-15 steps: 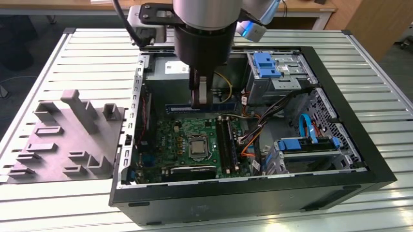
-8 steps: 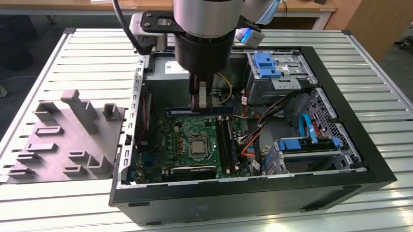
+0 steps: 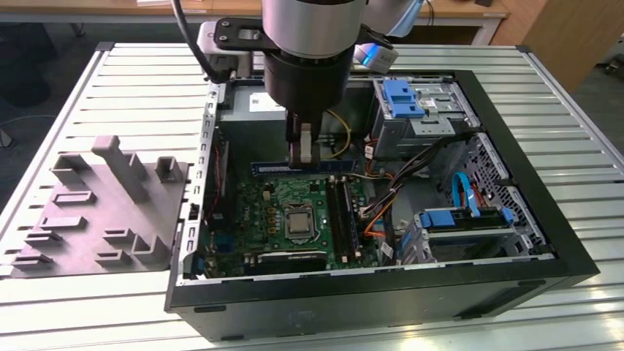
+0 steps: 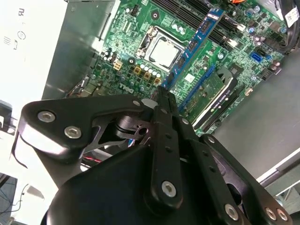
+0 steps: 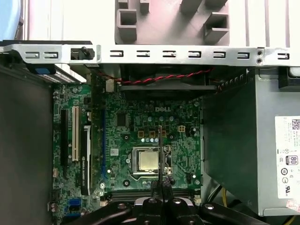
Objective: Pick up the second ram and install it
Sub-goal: 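Pick up the second ram and move it above second insertion slot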
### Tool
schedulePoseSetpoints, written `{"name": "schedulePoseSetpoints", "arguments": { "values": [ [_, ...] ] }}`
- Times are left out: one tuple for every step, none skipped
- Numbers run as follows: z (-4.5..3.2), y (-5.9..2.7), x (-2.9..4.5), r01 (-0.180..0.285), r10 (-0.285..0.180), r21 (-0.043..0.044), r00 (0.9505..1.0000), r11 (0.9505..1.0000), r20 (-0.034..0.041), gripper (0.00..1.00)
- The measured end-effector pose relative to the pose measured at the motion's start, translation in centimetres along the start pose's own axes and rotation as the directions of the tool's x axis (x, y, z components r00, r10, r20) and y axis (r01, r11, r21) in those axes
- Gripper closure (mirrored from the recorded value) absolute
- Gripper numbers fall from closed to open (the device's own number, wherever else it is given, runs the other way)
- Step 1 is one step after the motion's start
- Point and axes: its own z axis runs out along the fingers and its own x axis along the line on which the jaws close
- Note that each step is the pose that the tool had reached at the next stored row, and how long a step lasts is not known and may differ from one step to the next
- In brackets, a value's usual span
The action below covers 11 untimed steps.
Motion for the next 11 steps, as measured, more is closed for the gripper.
{"name": "schedulePoseSetpoints", "arguments": {
  "values": [
    [0.03,0.0,-0.08,0.0,0.0,0.0001,1.0,1.0,0.0001,0.89],
    [0.06,0.0,-0.14,0.0,0.0,0.0,1.0,1.0,0.0001,0.89],
    [0.09,-0.01,-0.18,0.0,0.0,0.0,1.0,1.0,0.0002,0.89],
    [0.15,0.0,-0.21,0.0,0.0,0.0001,1.0,1.0,0.0003,0.89],
    [0.21,0.0,-0.24,0.0,0.0,0.0001,1.0,1.0,0.0003,0.89],
    [0.26,0.0,-0.27,0.0,0.0,0.0001,1.0,1.0,0.0002,0.89],
    [0.31,0.0,-0.3,0.0,0.0,0.0,1.0,1.0,0.0001,0.89],
    [0.36,0.0,-0.33,0.0,0.0,0.0,1.0,1.0,0.0001,0.89],
    [0.38,0.0,-0.35,0.0,0.0,0.0,1.0,1.0,0.0001,0.89],
    [0.39,0.0,-0.36,0.0,0.0,0.0,1.0,1.0,0.0001,0.89],
    [0.42,0.0,-0.36,0.0,0.0,0.0,1.0,1.0,0.0,0.89]
  ]
}}
